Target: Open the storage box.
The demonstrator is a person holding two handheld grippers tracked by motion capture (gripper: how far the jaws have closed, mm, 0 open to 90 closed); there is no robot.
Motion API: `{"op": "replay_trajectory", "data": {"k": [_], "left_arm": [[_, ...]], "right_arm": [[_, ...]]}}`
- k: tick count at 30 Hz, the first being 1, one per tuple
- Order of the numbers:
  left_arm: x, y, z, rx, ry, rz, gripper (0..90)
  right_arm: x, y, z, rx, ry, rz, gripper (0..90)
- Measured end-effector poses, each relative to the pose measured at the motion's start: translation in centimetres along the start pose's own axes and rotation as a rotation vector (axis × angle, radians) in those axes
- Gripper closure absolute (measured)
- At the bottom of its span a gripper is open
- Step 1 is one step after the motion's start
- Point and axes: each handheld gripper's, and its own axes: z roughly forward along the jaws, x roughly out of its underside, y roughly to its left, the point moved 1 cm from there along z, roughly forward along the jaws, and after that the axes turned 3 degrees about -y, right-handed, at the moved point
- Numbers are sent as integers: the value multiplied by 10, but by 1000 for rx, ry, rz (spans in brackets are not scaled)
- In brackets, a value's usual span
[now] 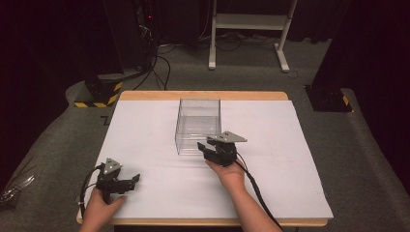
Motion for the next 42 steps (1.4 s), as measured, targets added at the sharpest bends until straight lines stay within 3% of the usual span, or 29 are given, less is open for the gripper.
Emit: {"op": "replay_trajectory", "data": {"k": [12, 22, 31, 42], "left_arm": [[0, 0, 0, 0, 0, 0, 128], [0, 0, 0, -1, -1, 1, 127], [0, 0, 0, -1, -1, 1, 128], [0, 0, 0, 0, -1, 1, 128]], "right_arm": [[4, -6, 3, -35, -25, -29, 691], [5, -12, 3, -68, -38, -17, 735], [7, -19, 1, -124, -47, 3, 784], [11, -16, -7, -136, -48, -18, 804]]}}
